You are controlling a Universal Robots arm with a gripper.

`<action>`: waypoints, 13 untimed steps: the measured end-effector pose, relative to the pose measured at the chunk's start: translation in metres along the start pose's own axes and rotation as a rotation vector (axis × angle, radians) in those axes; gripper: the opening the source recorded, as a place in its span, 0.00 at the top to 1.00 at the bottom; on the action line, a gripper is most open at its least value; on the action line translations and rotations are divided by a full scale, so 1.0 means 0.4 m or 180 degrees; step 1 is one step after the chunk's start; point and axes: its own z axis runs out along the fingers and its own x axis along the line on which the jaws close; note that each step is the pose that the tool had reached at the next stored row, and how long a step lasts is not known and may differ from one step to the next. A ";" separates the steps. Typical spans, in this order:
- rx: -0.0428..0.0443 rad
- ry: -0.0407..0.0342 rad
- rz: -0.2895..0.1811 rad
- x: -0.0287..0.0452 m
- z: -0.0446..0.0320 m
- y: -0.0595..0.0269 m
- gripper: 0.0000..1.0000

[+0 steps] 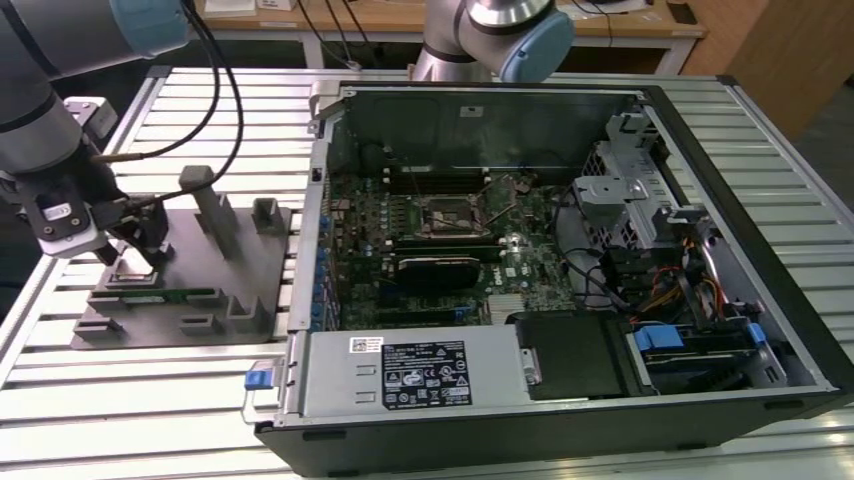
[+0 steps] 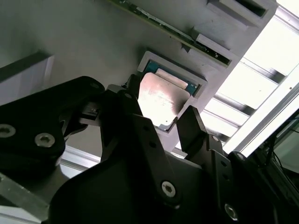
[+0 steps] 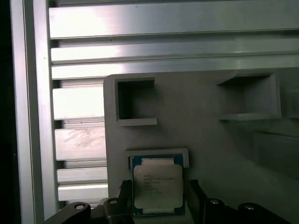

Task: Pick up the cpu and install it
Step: 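Pick up the cpu and move it towards the insertion slot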

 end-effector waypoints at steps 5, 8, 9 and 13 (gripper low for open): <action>-0.0025 0.0001 -0.0048 0.000 0.003 0.000 0.41; -0.0025 0.0002 -0.0055 0.000 0.003 0.000 0.41; -0.0025 0.0002 -0.0055 0.000 0.003 0.000 0.41; -0.0025 0.0002 -0.0057 0.000 0.003 0.000 0.34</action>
